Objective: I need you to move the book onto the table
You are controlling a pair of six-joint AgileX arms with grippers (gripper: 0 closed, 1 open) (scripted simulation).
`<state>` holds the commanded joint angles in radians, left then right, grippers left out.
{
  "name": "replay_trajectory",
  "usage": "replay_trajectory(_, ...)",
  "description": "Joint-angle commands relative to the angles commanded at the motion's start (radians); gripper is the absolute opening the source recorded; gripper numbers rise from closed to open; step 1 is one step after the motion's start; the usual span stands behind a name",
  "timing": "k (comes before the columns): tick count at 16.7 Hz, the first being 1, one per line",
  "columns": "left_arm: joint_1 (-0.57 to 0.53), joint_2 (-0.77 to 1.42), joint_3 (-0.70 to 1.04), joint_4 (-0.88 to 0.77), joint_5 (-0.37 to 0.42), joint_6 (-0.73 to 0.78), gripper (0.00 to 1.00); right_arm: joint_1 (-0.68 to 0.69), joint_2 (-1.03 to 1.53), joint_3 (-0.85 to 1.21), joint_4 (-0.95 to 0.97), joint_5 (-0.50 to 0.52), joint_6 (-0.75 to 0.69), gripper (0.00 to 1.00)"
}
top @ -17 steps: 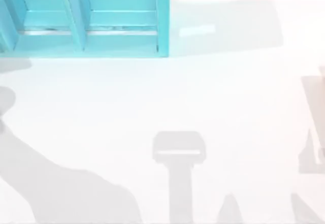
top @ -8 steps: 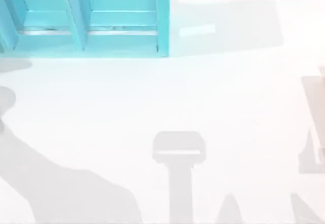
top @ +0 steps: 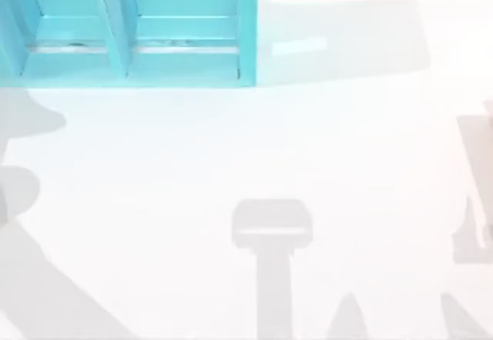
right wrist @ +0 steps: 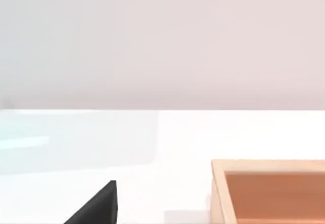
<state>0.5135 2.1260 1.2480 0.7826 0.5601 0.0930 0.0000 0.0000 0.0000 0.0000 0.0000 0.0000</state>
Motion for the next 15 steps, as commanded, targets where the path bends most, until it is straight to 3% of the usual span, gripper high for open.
replay_trajectory(8, 0.157, -0.611, -0.269, -0.328, 0.174, 0.013, 0.0, 0.0, 0.0, 0.0, 0.0, 0.0, 0.0, 1.0)
replay_trajectory(15, 0.192, -0.698, -0.343, -0.405, 0.199, 0.023, 0.0, 0.0, 0.0, 0.0, 0.0, 0.0, 0.0, 1.0)
